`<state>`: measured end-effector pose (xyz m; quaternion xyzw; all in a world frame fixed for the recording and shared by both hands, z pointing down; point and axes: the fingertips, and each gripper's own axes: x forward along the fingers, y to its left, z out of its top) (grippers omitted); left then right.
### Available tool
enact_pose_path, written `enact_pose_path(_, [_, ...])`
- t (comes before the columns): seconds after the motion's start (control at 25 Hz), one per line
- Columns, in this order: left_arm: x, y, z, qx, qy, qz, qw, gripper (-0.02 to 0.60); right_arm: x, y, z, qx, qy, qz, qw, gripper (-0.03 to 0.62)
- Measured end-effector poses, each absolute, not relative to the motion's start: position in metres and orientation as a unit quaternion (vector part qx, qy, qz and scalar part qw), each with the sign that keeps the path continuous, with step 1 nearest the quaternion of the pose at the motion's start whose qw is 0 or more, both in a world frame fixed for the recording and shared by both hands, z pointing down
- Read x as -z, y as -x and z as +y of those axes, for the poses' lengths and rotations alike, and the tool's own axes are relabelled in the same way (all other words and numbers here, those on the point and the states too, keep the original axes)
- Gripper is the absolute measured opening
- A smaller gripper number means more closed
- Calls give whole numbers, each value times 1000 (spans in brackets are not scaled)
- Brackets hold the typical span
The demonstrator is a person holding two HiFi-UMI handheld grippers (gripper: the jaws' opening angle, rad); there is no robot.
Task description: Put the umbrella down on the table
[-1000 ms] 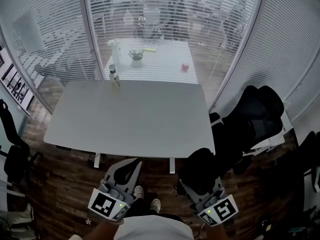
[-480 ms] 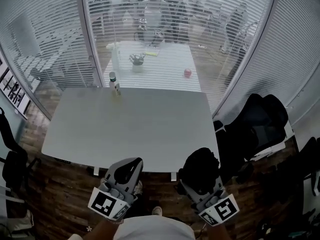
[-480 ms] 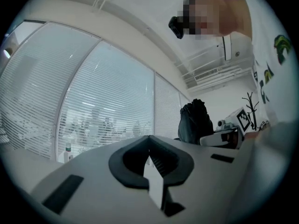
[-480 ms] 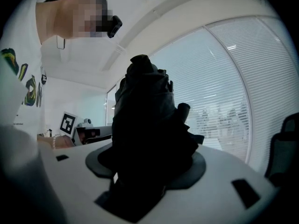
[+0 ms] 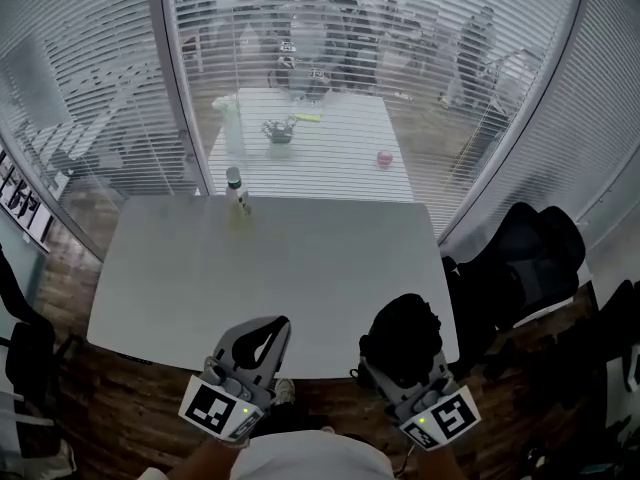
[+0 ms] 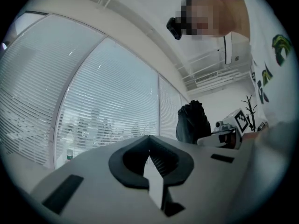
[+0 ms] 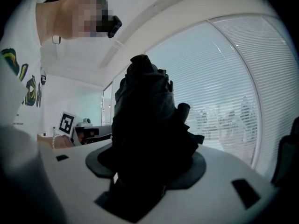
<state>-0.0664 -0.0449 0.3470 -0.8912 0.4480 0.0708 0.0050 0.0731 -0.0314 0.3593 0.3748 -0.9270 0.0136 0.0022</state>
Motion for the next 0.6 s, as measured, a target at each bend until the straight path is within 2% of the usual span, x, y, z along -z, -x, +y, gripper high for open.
enact_pose_path(0.6, [-357, 139, -137, -70, 895, 441, -2, 11, -365, 0, -120, -19, -387, -922, 8, 264])
